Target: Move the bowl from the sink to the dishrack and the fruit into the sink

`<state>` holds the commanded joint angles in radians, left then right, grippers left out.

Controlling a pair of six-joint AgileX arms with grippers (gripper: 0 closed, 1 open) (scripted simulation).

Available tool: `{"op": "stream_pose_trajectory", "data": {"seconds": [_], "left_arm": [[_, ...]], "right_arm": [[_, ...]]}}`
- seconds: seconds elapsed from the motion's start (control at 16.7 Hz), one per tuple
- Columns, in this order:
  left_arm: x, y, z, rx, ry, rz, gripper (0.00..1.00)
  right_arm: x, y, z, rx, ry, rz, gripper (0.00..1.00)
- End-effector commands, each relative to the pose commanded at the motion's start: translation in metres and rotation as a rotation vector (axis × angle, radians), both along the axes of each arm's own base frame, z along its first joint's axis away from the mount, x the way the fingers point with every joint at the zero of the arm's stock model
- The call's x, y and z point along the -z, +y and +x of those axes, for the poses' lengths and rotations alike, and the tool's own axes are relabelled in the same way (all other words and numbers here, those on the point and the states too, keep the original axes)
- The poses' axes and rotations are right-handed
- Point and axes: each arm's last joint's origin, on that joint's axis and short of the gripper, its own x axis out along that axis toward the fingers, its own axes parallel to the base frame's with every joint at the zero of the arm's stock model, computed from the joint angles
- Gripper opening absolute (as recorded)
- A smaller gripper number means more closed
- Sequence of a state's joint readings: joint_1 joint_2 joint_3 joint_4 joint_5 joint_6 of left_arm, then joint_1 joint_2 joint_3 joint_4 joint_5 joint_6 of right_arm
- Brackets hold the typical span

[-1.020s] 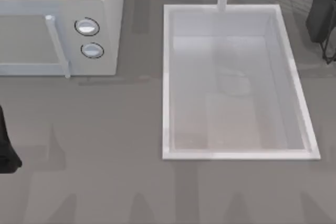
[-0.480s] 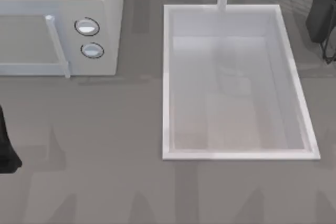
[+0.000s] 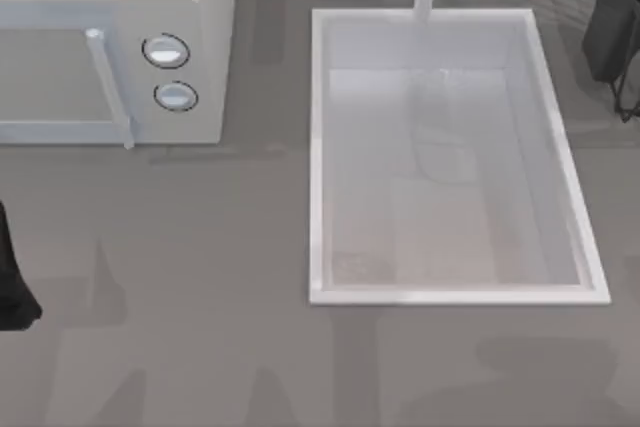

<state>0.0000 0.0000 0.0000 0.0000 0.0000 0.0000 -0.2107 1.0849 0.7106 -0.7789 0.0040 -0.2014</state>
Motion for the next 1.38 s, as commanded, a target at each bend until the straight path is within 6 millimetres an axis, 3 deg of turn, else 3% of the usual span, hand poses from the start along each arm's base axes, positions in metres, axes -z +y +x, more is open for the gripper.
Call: {"op": "stream_pose_trajectory", "data": {"seconds": [0.18,0.36,0.84,1.38], "left_arm": [[0.0,0.0,0.0,0.0,0.0,0.0,1.0],[0.0,0.0,0.0,0.0,0.0,0.0,1.0],[0.0,0.0,0.0,0.0,0.0,0.0,1.0],[0.0,0.0,0.0,0.0,0.0,0.0,1.0]], "right_arm": [[0.005,-0.015,0.028,0.001,0.237,0.042,1.0],[0.009,-0.027,0.047,0.0,0.366,0.077,1.0],[0.01,-0.031,0.055,-0.005,0.408,0.09,1.0],[0.089,-0.033,0.062,-0.007,0.373,0.076,1.0]]}}
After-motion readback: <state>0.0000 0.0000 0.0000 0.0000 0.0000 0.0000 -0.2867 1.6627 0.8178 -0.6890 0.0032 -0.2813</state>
